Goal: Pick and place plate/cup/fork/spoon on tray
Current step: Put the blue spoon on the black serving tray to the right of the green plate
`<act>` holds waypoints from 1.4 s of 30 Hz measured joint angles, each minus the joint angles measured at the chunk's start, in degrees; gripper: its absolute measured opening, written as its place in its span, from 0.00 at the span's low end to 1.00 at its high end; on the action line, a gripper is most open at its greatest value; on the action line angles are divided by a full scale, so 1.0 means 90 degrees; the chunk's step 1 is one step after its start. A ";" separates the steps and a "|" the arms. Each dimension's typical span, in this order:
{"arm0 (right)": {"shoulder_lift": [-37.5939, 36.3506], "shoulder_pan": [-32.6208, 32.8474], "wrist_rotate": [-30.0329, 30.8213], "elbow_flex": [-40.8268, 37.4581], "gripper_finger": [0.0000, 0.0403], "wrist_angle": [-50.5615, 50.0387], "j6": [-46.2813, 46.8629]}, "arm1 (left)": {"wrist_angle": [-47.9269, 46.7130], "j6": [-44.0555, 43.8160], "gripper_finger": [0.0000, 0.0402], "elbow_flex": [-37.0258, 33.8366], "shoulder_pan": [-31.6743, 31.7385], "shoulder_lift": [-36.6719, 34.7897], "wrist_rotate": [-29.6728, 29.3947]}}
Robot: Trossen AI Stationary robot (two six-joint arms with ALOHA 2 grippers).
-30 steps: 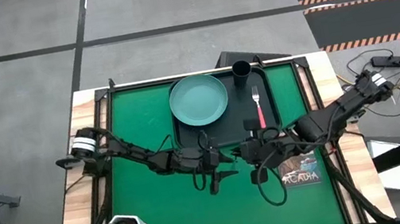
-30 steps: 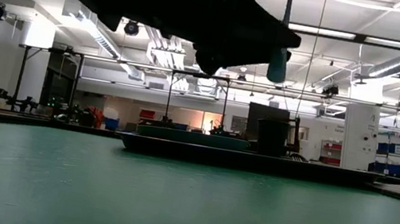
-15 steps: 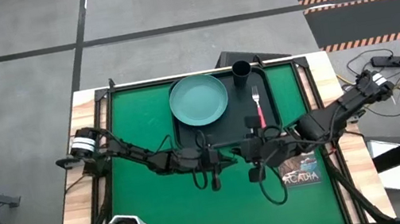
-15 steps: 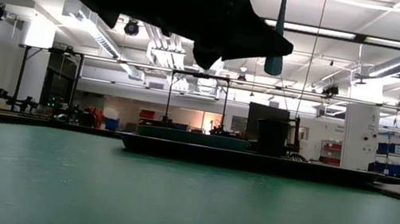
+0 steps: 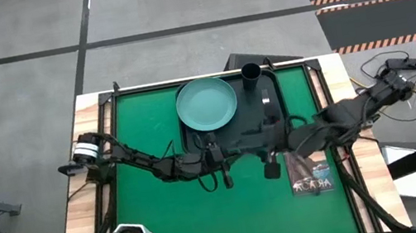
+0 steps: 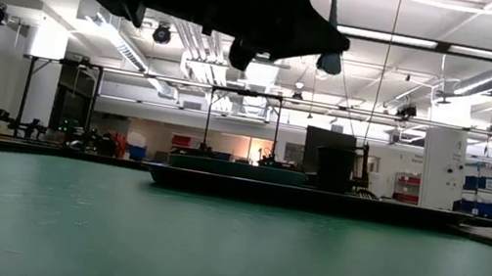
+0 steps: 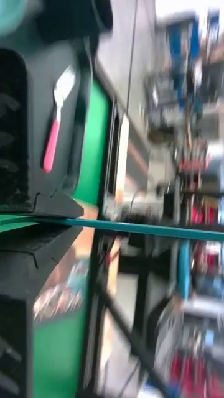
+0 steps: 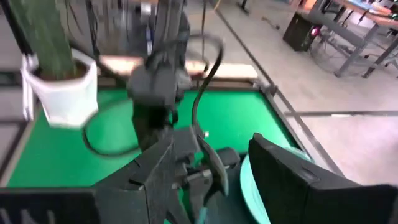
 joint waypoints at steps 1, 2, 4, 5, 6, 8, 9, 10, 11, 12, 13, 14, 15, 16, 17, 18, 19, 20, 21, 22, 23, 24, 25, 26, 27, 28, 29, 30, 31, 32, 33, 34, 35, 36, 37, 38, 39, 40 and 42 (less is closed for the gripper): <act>-0.0077 0.0002 0.0007 0.0067 0.47 0.0014 0.0041 | 0.0020 0.0002 0.00 0.0000 0.0000 -0.0029 -0.0251; -0.0155 0.0017 0.0014 0.0106 0.47 0.0014 0.0084 | 0.0022 0.0000 0.00 0.0015 0.0000 -0.0053 -0.0544; -0.0314 0.0059 0.0039 0.0122 0.46 0.0007 0.0107 | 0.0017 0.0127 0.00 0.0032 0.0000 -0.0154 -0.1075; -0.0362 0.0091 0.0070 0.0095 0.46 0.0021 0.0110 | 0.0036 0.0241 0.00 0.0040 0.0000 -0.0196 -0.1305; -0.0399 0.0128 0.0135 0.0037 0.45 0.0019 0.0119 | 0.0067 0.0344 0.00 0.0056 0.0003 -0.0248 -0.1464; -0.0419 0.0228 0.0322 -0.0142 0.44 -0.0003 0.0100 | 0.0029 0.0522 0.00 0.0056 0.0007 -0.0388 -0.1668; -0.0407 0.0277 0.0419 -0.0258 0.43 -0.0003 0.0104 | 0.0074 0.0593 0.00 0.0056 0.0010 -0.0425 -0.1678; -0.0386 0.0315 0.0538 -0.0392 0.43 -0.0001 0.0108 | 0.0064 0.0624 0.00 0.0056 0.0007 -0.0486 -0.1678; -0.0338 0.0353 0.0687 -0.0557 0.42 0.0032 0.0109 | 0.0027 0.0648 0.00 0.0040 0.0007 -0.0544 -0.1672; -0.0281 0.0376 0.0853 -0.0718 0.41 0.0114 0.0127 | 0.0024 0.0653 0.00 0.0030 0.0007 -0.0581 -0.1673; -0.0233 0.0381 0.1047 -0.0896 0.41 0.0240 0.0161 | 0.0049 0.0680 0.00 0.0029 0.0007 -0.0606 -0.1675; -0.0164 0.0385 0.1252 -0.1078 0.40 0.0368 0.0205 | 0.0051 0.0763 0.00 0.0029 0.0007 -0.0632 -0.1674; -0.0088 0.0389 0.1452 -0.1247 0.40 0.0542 0.0253 | 0.0044 0.0824 0.00 0.0029 0.0008 -0.0644 -0.1685; -0.0013 0.0389 0.1623 -0.1404 0.39 0.0785 0.0269 | 0.0042 0.0846 0.00 0.0029 0.0010 -0.0645 -0.1692; 0.0069 0.0388 0.1811 -0.1558 0.39 0.1098 0.0223 | 0.0029 0.0867 0.00 0.0029 0.0010 -0.0645 -0.1697; 0.0168 0.0386 0.1983 -0.1691 0.38 0.1426 0.0096 | 0.0025 0.0882 0.00 0.0029 0.0010 -0.0645 -0.1697; 0.0276 0.0386 0.2141 -0.1803 0.38 0.1815 -0.0107 | 0.0026 0.0896 0.00 0.0029 0.0010 -0.0645 -0.1697; 0.0384 0.0384 0.2320 -0.1882 0.37 0.2250 -0.0361 | 0.0027 0.0920 0.00 0.0029 0.0010 -0.0645 -0.1697; 0.0490 0.0376 0.2497 -0.1947 0.37 0.2658 -0.0628 | 0.0030 0.0929 0.00 0.0029 0.0010 -0.0645 -0.1699; 0.0594 0.0376 0.2688 -0.2002 0.36 0.3054 -0.0902 | 0.0032 0.0930 0.00 0.0029 0.0010 -0.0645 -0.1699; 0.0687 0.0363 0.2888 -0.2034 0.36 0.3442 -0.1172 | 0.0030 0.0930 0.00 0.0029 0.0010 -0.0645 -0.1699; 0.0775 0.0342 0.3075 -0.2048 0.35 0.3805 -0.1425 | 0.0029 0.0932 0.00 0.0029 0.0010 -0.0646 -0.1699; 0.0851 0.0314 0.3252 -0.2050 0.35 0.4104 -0.1629 | 0.0030 0.0933 0.00 0.0029 0.0010 -0.0645 -0.1699; 0.0912 0.0276 0.3364 -0.2050 0.34 0.4334 -0.1796 | 0.0032 0.0932 0.00 0.0031 0.0010 -0.0645 -0.1699; 0.0960 0.0237 0.3397 -0.2050 0.34 0.4516 -0.1915 | 0.0032 0.0932 0.00 0.0034 0.0005 -0.0645 -0.1699; 0.1008 0.0191 0.3402 -0.2050 0.33 0.4645 -0.2001 | 0.0030 0.0932 0.00 0.0043 0.0005 -0.0645 -0.1697; 0.1055 0.0133 0.3407 -0.2050 0.32 0.4730 -0.2002 | 0.0030 0.0932 0.00 0.0054 -0.0002 -0.0645 -0.1691; 0.1086 0.0080 0.3409 -0.2041 0.32 0.4726 -0.2002 | 0.0033 0.0932 0.00 0.0072 -0.0002 -0.0645 -0.1655; 0.1114 0.0029 0.3412 -0.2037 0.31 0.4717 -0.1985 | 0.0036 0.0930 0.00 0.0092 -0.0007 -0.0647 -0.1614; 0.1142 -0.0020 0.3414 -0.2027 0.30 0.4718 -0.1967 | 0.0041 0.0930 0.00 0.0113 -0.0018 -0.0645 -0.1566; 0.1160 -0.0059 0.3417 -0.2013 0.29 0.4721 -0.1966 | 0.0052 0.0931 0.00 0.0126 -0.0032 -0.0645 -0.1544; 0.1168 -0.0083 0.3420 -0.2003 0.28 0.4725 -0.1965 | 0.0050 0.0932 0.00 0.0132 -0.0042 -0.0646 -0.1541; 0.1169 -0.0101 0.3416 -0.2002 0.27 0.4734 -0.1957 | 0.0047 0.0930 0.00 0.0139 -0.0049 -0.0646 -0.1542; 0.1169 -0.0113 0.3415 -0.2002 0.26 0.4737 -0.1935 | 0.0049 0.0932 0.00 0.0141 -0.0049 -0.0647 -0.1539; 0.1168 -0.0114 0.3419 -0.2002 0.24 0.4737 -0.1882 | 0.0049 0.0932 0.00 0.0138 -0.0049 -0.0647 -0.1535; 0.1160 -0.0114 0.3418 -0.2002 0.22 0.4737 -0.1853 | 0.0047 0.0932 0.00 0.0136 -0.0049 -0.0645 -0.1532; 0.1147 -0.0114 0.3414 -0.2002 0.20 0.4732 -0.1844 | 0.0047 0.0932 0.00 0.0131 -0.0049 -0.0645 -0.1534; 0.1138 -0.0114 0.3409 -0.2002 0.17 0.4734 -0.1842 | 0.0049 0.0930 0.00 0.0127 -0.0049 -0.0647 -0.1534; 0.1132 -0.0114 0.3405 -0.2000 0.12 0.4722 -0.1842 | 0.0051 0.0928 0.00 0.0124 -0.0044 -0.0646 -0.1539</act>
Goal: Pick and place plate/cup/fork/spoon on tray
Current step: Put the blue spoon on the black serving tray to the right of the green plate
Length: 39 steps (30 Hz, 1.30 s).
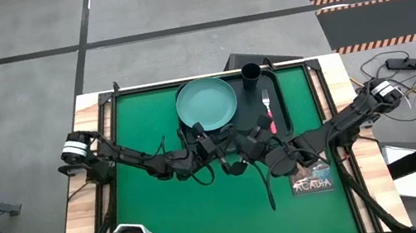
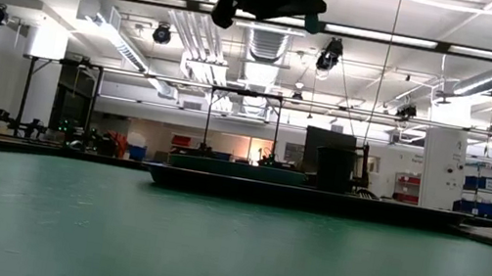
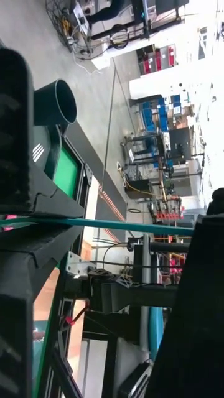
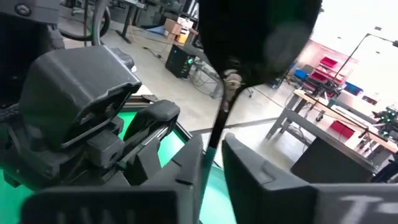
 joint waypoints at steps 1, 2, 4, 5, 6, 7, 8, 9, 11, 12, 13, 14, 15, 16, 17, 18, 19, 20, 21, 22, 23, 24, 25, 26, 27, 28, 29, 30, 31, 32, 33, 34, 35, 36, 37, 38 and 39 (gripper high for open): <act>0.0000 0.0002 -0.0011 0.0009 0.09 -0.0016 0.0000 | -0.0004 0.0000 0.00 0.0000 -0.0002 -0.0002 0.0000; 0.0001 0.0004 -0.0031 0.0014 0.06 -0.0018 0.0001 | -0.0002 0.0001 0.00 0.0000 -0.0004 -0.0001 0.0000; 0.0010 0.0005 -0.0062 0.0035 0.04 -0.0016 0.0022 | 0.0016 0.0005 0.00 0.0002 -0.0002 -0.0002 0.0000; 0.0010 0.0002 -0.0092 0.0037 0.04 -0.0025 0.0024 | 0.0016 0.0005 0.00 0.0002 -0.0002 -0.0002 0.0001; 0.0010 0.0002 -0.0150 0.0037 0.03 -0.0041 0.0031 | 0.0013 0.0005 0.00 0.0001 -0.0002 -0.0002 0.0002; 0.0010 0.0002 -0.0183 0.0037 0.03 -0.0055 0.0070 | 0.0007 0.0007 0.00 -0.0004 -0.0003 -0.0002 0.0002; 0.0003 0.0002 -0.0204 0.0037 0.03 -0.0065 0.0103 | -0.0002 0.0007 0.00 -0.0007 -0.0004 -0.0002 0.0003; -0.0009 0.0002 -0.0216 0.0037 0.03 -0.0074 0.0118 | -0.0004 0.0005 0.00 -0.0007 -0.0004 -0.0002 0.0005; -0.0043 0.0002 -0.0231 0.0037 0.03 -0.0085 0.0120 | 0.0008 0.0005 0.00 -0.0007 -0.0004 -0.0002 0.0009; -0.0068 0.0002 -0.0254 0.0037 0.03 -0.0118 0.0152 | 0.0015 0.0002 0.00 -0.0007 -0.0004 -0.0002 0.0036; -0.0097 0.0002 -0.0291 0.0037 0.03 -0.0163 0.0192 | 0.0015 0.0000 0.00 -0.0007 -0.0004 -0.0002 0.0070; -0.0122 0.0000 -0.0325 0.0037 0.03 -0.0217 0.0276 | 0.0015 -0.0002 0.01 -0.0007 -0.0004 -0.0004 0.0087; -0.0163 -0.0016 -0.0323 0.0037 0.03 -0.0290 0.0325 | -0.0026 -0.0005 0.03 -0.0007 -0.0004 -0.0009 0.0098; -0.0208 -0.0023 -0.0323 0.0037 0.03 -0.0388 0.0412 | -0.0032 -0.0007 0.05 -0.0011 -0.0004 -0.0009 0.0152; -0.0263 -0.0033 -0.0319 0.0037 0.03 -0.0492 0.0515 | -0.0031 -0.0010 0.07 -0.0019 -0.0004 -0.0009 0.0206; -0.0300 -0.0052 -0.0315 0.0051 0.03 -0.0640 0.0634 | -0.0031 -0.0005 0.10 -0.0025 -0.0004 -0.0014 0.0238; -0.0351 -0.0070 -0.0316 0.0068 0.03 -0.0804 0.0740 | -0.0034 0.0000 0.13 -0.0027 -0.0004 -0.0029 0.0264; -0.0394 -0.0086 -0.0316 0.0089 0.03 -0.1003 0.0884 | -0.0036 0.0000 0.16 -0.0029 -0.0004 -0.0037 0.0295; -0.0446 -0.0117 -0.0319 0.0110 0.03 -0.1226 0.1049 | -0.0036 0.0000 0.19 -0.0029 -0.0007 -0.0049 0.0332; -0.0502 -0.0166 -0.0390 0.0159 0.03 -0.1498 0.1263 | -0.0034 0.0000 0.22 -0.0031 -0.0009 -0.0055 0.0349; -0.0561 -0.0231 -0.0527 0.0222 0.03 -0.1774 0.1499 | -0.0044 0.0002 0.25 -0.0038 -0.0012 -0.0062 0.0350; -0.0632 -0.0318 -0.0745 0.0311 0.03 -0.2119 0.1784 | -0.0105 0.0002 0.28 -0.0043 -0.0012 -0.0078 0.0351; -0.0701 -0.0435 -0.1043 0.0419 0.03 -0.2507 0.2129 | -0.0170 0.0006 0.30 -0.0050 -0.0012 -0.0100 0.0352; -0.0760 -0.0588 -0.1398 0.0556 0.03 -0.2951 0.2505 | -0.0247 0.0025 0.32 -0.0068 -0.0012 -0.0143 0.0352; -0.0804 -0.0762 -0.1796 0.0721 0.03 -0.3438 0.2909 | -0.0355 0.0073 0.34 -0.0097 -0.0012 -0.0197 0.0352; -0.0838 -0.0957 -0.2185 0.0878 0.03 -0.3933 0.3292 | -0.0411 0.0165 0.36 -0.0137 -0.0012 -0.0268 0.0352; -0.0857 -0.1191 -0.2603 0.1037 0.03 -0.4462 0.3659 | -0.0504 0.0294 0.37 -0.0184 -0.0012 -0.0350 0.0354; -0.0860 -0.1413 -0.3005 0.1175 0.03 -0.4936 0.3956 | -0.0551 0.0409 0.38 -0.0241 -0.0026 -0.0445 0.0352; -0.0860 -0.1650 -0.3399 0.1287 0.03 -0.5308 0.4194 | -0.0669 0.0537 0.39 -0.0289 -0.0036 -0.0577 0.0350; -0.0860 -0.1902 -0.3816 0.1374 0.03 -0.5642 0.4411 | -0.0774 0.0685 0.39 -0.0341 -0.0050 -0.0725 0.0350; -0.0860 -0.2147 -0.4231 0.1437 0.03 -0.5964 0.4585 | -0.0841 0.0813 0.40 -0.0394 -0.0071 -0.0867 0.0346; -0.0860 -0.2406 -0.4645 0.1473 0.03 -0.6253 0.4755 | -0.0891 0.0939 0.40 -0.0473 -0.0089 -0.1065 0.0351; -0.0862 -0.2670 -0.5044 0.1489 0.03 -0.6505 0.4892 | -0.0962 0.1064 0.40 -0.0584 -0.0105 -0.1261 0.0348; -0.0862 -0.2926 -0.5431 0.1487 0.03 -0.6726 0.5032 | -0.0984 0.1177 0.40 -0.0693 -0.0114 -0.1444 0.0345; -0.0860 -0.3155 -0.5748 0.1439 0.03 -0.6862 0.5168 | -0.0981 0.1285 0.40 -0.0816 -0.0116 -0.1647 0.0354; -0.0860 -0.3384 -0.6021 0.1358 0.03 -0.6952 0.5276 | -0.0992 0.1358 0.40 -0.0970 -0.0118 -0.1844 0.0350; -0.0855 -0.3590 -0.6268 0.1245 0.03 -0.7034 0.5404 | -0.0993 0.1379 0.40 -0.1119 -0.0119 -0.2055 0.0342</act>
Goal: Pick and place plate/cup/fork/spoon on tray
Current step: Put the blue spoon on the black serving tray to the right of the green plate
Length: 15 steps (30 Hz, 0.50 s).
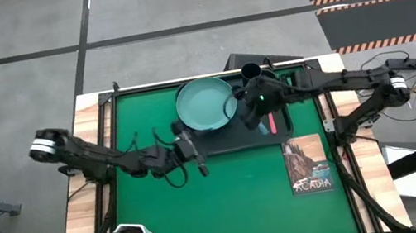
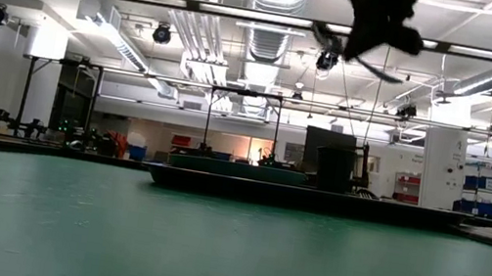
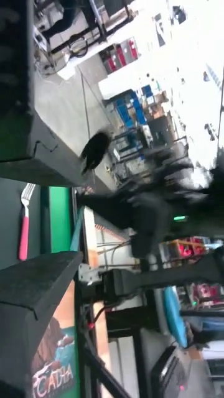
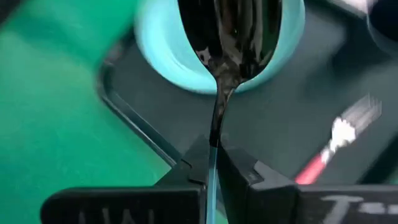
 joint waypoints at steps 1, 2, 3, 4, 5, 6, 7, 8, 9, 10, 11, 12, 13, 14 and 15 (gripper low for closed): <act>0.0015 -0.0195 -0.0248 -0.0116 0.03 -0.0055 0.0142 | 0.0007 0.0005 0.40 -0.0151 0.0000 -0.0207 0.0002; 0.0036 -0.0381 -0.0500 -0.0245 0.03 -0.0076 0.0269 | 0.0020 0.0005 0.40 -0.0300 0.0000 -0.0415 -0.0014; 0.0049 -0.0535 -0.0724 -0.0394 0.03 -0.0067 0.0400 | 0.0019 0.0004 0.40 -0.0460 -0.0001 -0.0642 -0.0012; 0.0058 -0.0667 -0.0880 -0.0540 0.03 -0.0062 0.0538 | 0.0012 -0.0015 0.40 -0.0622 -0.0006 -0.0844 -0.0015; 0.0065 -0.0782 -0.0991 -0.0685 0.03 -0.0044 0.0677 | 0.0043 -0.0042 0.40 -0.0759 -0.0005 -0.1032 -0.0013; 0.0071 -0.0868 -0.1055 -0.0823 0.03 -0.0004 0.0834 | 0.0098 -0.0048 0.40 -0.0903 -0.0011 -0.1210 0.0001; 0.0073 -0.0943 -0.1129 -0.0980 0.03 0.0070 0.0981 | 0.0078 -0.0048 0.40 -0.1037 -0.0017 -0.1395 -0.0009; 0.0073 -0.1015 -0.1232 -0.1134 0.03 0.0160 0.1127 | 0.0062 -0.0048 0.40 -0.1136 -0.0022 -0.1575 -0.0004; 0.0073 -0.1072 -0.1342 -0.1291 0.03 0.0270 0.1283 | 0.0078 -0.0050 0.40 -0.1225 -0.0040 -0.1720 -0.0001; 0.0076 -0.1111 -0.1473 -0.1457 0.03 0.0439 0.1456 | 0.0076 -0.0050 0.40 -0.1327 -0.0057 -0.1901 -0.0002; 0.0076 -0.1154 -0.1595 -0.1613 0.03 0.0658 0.1637 | 0.0067 -0.0050 0.40 -0.1410 -0.0082 -0.2052 -0.0003; 0.0078 -0.1198 -0.1695 -0.1767 0.03 0.0900 0.1803 | 0.0078 -0.0050 0.40 -0.1466 -0.0107 -0.2169 0.0006; 0.0077 -0.1224 -0.1746 -0.1922 0.03 0.1127 0.1966 | 0.0074 -0.0049 0.40 -0.1522 -0.0129 -0.2302 0.0014; 0.0078 -0.1254 -0.1750 -0.2073 0.03 0.1336 0.2134 | 0.0053 -0.0046 0.40 -0.1577 -0.0162 -0.2428 0.0015; 0.0081 -0.1293 -0.1758 -0.2242 0.03 0.1562 0.2300 | 0.0060 -0.0044 0.40 -0.1615 -0.0200 -0.2532 0.0026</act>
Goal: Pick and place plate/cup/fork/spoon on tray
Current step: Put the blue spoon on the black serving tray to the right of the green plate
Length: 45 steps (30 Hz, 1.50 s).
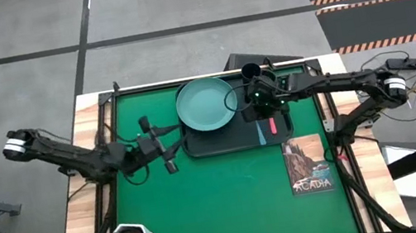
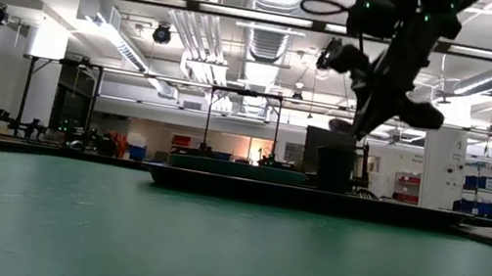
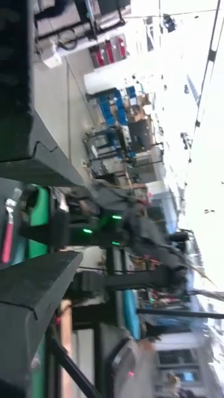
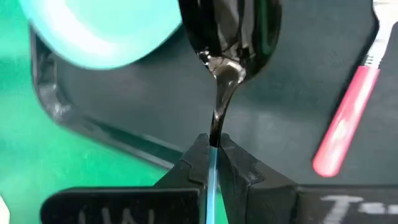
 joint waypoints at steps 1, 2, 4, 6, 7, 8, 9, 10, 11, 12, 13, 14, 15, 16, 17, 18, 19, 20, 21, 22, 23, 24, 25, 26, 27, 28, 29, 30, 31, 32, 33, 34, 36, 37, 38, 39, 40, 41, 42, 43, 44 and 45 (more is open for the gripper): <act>0.0013 -0.0031 -0.0023 -0.0166 0.03 0.0214 0.0145 | 0.0019 0.0005 0.40 -0.0033 -0.0036 -0.0096 0.0026; 0.0031 -0.0074 -0.0082 -0.0315 0.03 0.0404 0.0259 | 0.0018 0.0031 0.40 -0.0079 -0.0073 -0.0201 0.0055; 0.0082 -0.0147 -0.0102 -0.0571 0.03 0.0731 0.0425 | 0.0001 0.0145 0.40 -0.0163 -0.0152 -0.0404 0.0133; 0.0162 -0.0257 -0.0133 -0.0753 0.03 0.1029 0.0490 | 0.0004 0.0207 0.40 -0.0225 -0.0190 -0.0593 0.0210; 0.0207 -0.0328 -0.0145 -0.0816 0.03 0.1155 0.0492 | 0.0002 0.0215 0.40 -0.0240 -0.0201 -0.0687 0.0233; 0.0244 -0.0409 -0.0139 -0.0860 0.03 0.1225 0.0490 | 0.0007 0.0216 0.40 -0.0248 -0.0201 -0.0777 0.0259; 0.0287 -0.0485 -0.0135 -0.0902 0.03 0.1295 0.0486 | 0.0018 0.0218 0.40 -0.0265 -0.0201 -0.0858 0.0283; 0.0335 -0.0559 -0.0148 -0.0919 0.03 0.1379 0.0483 | 0.0018 0.0225 0.40 -0.0290 -0.0201 -0.0925 0.0312; 0.0398 -0.0638 -0.0206 -0.0921 0.03 0.1487 0.0464 | 0.0017 0.0259 0.40 -0.0303 -0.0201 -0.0977 0.0342; 0.0465 -0.0715 -0.0277 -0.0921 0.03 0.1573 0.0423 | 0.0011 0.0345 0.40 -0.0313 -0.0201 -0.1014 0.0364; 0.0540 -0.0779 -0.0339 -0.0921 0.03 0.1619 0.0370 | 0.0004 0.0425 0.40 -0.0313 -0.0201 -0.1037 0.0368; 0.0611 -0.0854 -0.0404 -0.0923 0.03 0.1664 0.0312 | 0.0008 0.0513 0.40 -0.0313 -0.0201 -0.1068 0.0376; 0.0689 -0.0919 -0.0459 -0.0923 0.03 0.1741 0.0282 | 0.0003 0.0541 0.40 -0.0324 -0.0201 -0.1106 0.0376; 0.0763 -0.0967 -0.0490 -0.0923 0.03 0.1811 0.0253 | 0.0010 0.0546 0.40 -0.0324 -0.0203 -0.1127 0.0377; 0.0833 -0.1018 -0.0542 -0.0923 0.03 0.1828 0.0188 | 0.0019 0.0547 0.40 -0.0323 -0.0201 -0.1141 0.0377; 0.0909 -0.1061 -0.0592 -0.0923 0.03 0.1804 0.0111 | 0.0010 0.0547 0.40 -0.0323 -0.0202 -0.1151 0.0376; 0.0984 -0.1082 -0.0605 -0.0923 0.03 0.1793 0.0042 | 0.0006 0.0547 0.40 -0.0323 -0.0202 -0.1158 0.0377; 0.1055 -0.1084 -0.0607 -0.0923 0.03 0.1795 -0.0025 | 0.0003 0.0547 0.40 -0.0323 -0.0201 -0.1166 0.0377; 0.1120 -0.1082 -0.0615 -0.0923 0.03 0.1793 -0.0067 | 0.0009 0.0547 0.40 -0.0323 -0.0203 -0.1166 0.0377; 0.1176 -0.1081 -0.0628 -0.0923 0.03 0.1795 -0.0114 | 0.0010 0.0547 0.40 -0.0323 -0.0201 -0.1166 0.0377; 0.1224 -0.1075 -0.0636 -0.0923 0.03 0.1798 -0.0158 | 0.0008 0.0547 0.40 -0.0323 -0.0201 -0.1166 0.0377; 0.1269 -0.1074 -0.0635 -0.0923 0.03 0.1796 -0.0186 | 0.0004 0.0549 0.40 -0.0323 -0.0201 -0.1166 0.0377; 0.1318 -0.1075 -0.0631 -0.0923 0.03 0.1795 -0.0212 | 0.0005 0.0549 0.40 -0.0323 -0.0203 -0.1166 0.0377; 0.1365 -0.1075 -0.0625 -0.0918 0.03 0.1787 -0.0235 | 0.0008 0.0549 0.40 -0.0323 -0.0202 -0.1171 0.0377; 0.1408 -0.1077 -0.0608 -0.0897 0.03 0.1766 -0.0257 | 0.0008 0.0549 0.40 -0.0323 -0.0202 -0.1174 0.0377; 0.1447 -0.1077 -0.0581 -0.0865 0.03 0.1760 -0.0264 | 0.0007 0.0549 0.40 -0.0323 -0.0201 -0.1176 0.0377; 0.1485 -0.1077 -0.0580 -0.0825 0.03 0.1771 -0.0272 | 0.0007 0.0549 0.40 -0.0323 -0.0202 -0.1176 0.0379; 0.1514 -0.1077 -0.0577 -0.0778 0.03 0.1780 -0.0297 | 0.0006 0.0549 0.40 -0.0323 -0.0201 -0.1176 0.0378; 0.1543 -0.1077 -0.0577 -0.0739 0.03 0.1791 -0.0328 | 0.0008 0.0549 0.40 -0.0323 -0.0201 -0.1176 0.0380; 0.1564 -0.1077 -0.0578 -0.0706 0.03 0.1792 -0.0348 | 0.0007 0.0549 0.40 -0.0323 -0.0201 -0.1176 0.0380; 0.1586 -0.1077 -0.0577 -0.0679 0.03 0.1788 -0.0368 | 0.0006 0.0549 0.40 -0.0323 -0.0201 -0.1175 0.0380; 0.1609 -0.1077 -0.0579 -0.0653 0.03 0.1773 -0.0375 | 0.0008 0.0549 0.40 -0.0323 -0.0201 -0.1168 0.0380; 0.1652 -0.1077 -0.0576 -0.0609 0.04 0.1757 -0.0372 | 0.0003 0.0549 0.40 -0.0323 -0.0202 -0.1168 0.0380; 0.1670 -0.1077 -0.0565 -0.0598 0.04 0.1748 -0.0372 | 0.0005 0.0547 0.40 -0.0323 -0.0201 -0.1171 0.0382; 0.1693 -0.1074 -0.0528 -0.0593 0.05 0.1749 -0.0367 | 0.0010 0.0547 0.40 -0.0323 -0.0203 -0.1168 0.0382; 0.1717 -0.1074 -0.0509 -0.0589 0.06 0.1748 -0.0370 | 0.0013 0.0547 0.40 -0.0323 -0.0202 -0.1168 0.0382; 0.1743 -0.1074 -0.0509 -0.0588 0.07 0.1733 -0.0369 | 0.0007 0.0547 0.40 -0.0323 -0.0201 -0.1171 0.0382; 0.1764 -0.1074 -0.0496 -0.0588 0.08 0.1712 -0.0369 | 0.0006 0.0544 0.40 -0.0323 -0.0201 -0.1171 0.0382; 0.1778 -0.1074 -0.0477 -0.0588 0.09 0.1712 -0.0367 | 0.0009 0.0544 0.40 -0.0323 -0.0202 -0.1167 0.0382; 0.1786 -0.1074 -0.0458 -0.0588 0.10 0.1719 -0.0367 | 0.0011 0.0544 0.40 -0.0323 -0.0202 -0.1166 0.0382; 0.1794 -0.1074 -0.0441 -0.0587 0.12 0.1723 -0.0367 | 0.0008 0.0544 0.40 -0.0323 -0.0201 -0.1166 0.0382; 0.1802 -0.1074 -0.0435 -0.0585 0.13 0.1727 -0.0370 | 0.0007 0.0542 0.40 -0.0323 -0.0202 -0.1166 0.0382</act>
